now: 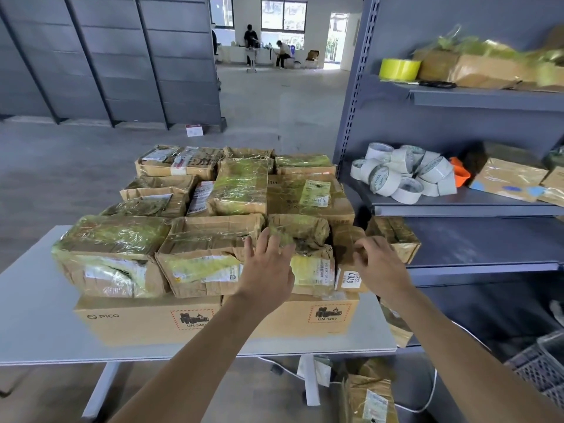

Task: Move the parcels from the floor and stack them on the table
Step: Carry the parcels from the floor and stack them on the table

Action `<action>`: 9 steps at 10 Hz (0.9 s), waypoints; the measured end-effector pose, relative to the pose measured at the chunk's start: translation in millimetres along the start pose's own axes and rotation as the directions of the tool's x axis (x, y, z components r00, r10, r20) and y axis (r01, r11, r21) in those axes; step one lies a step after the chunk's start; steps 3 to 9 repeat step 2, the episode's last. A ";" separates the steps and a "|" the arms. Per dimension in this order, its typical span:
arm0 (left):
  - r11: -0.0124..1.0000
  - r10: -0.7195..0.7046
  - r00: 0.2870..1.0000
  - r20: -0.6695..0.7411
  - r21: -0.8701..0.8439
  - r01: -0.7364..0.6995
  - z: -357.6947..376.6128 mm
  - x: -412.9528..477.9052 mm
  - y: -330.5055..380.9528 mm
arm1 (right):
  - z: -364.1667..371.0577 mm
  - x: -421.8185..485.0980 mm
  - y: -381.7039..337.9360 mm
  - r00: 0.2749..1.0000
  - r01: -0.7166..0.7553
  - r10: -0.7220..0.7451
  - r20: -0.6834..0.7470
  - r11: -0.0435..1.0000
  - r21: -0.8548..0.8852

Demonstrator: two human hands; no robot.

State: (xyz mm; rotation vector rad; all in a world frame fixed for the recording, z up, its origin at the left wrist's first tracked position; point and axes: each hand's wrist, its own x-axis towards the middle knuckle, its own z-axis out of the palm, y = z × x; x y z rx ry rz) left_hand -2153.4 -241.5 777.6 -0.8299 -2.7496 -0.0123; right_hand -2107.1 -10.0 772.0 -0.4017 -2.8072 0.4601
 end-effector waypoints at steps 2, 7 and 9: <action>0.968 -0.064 0.996 -0.060 -0.248 0.047 -18.2 5.0 -0.6 | -13.6 2.3 -21.1 0.994 0.093 -0.087 -0.072 0.993 0.077; 0.968 -0.064 0.996 -0.060 -0.248 0.047 -18.2 5.0 -0.6 | -13.6 2.3 -21.1 0.994 0.093 -0.087 -0.072 0.993 0.077; 0.968 -0.064 0.996 -0.060 -0.248 0.047 -18.2 5.0 -0.6 | -13.6 2.3 -21.1 0.994 0.093 -0.087 -0.072 0.993 0.077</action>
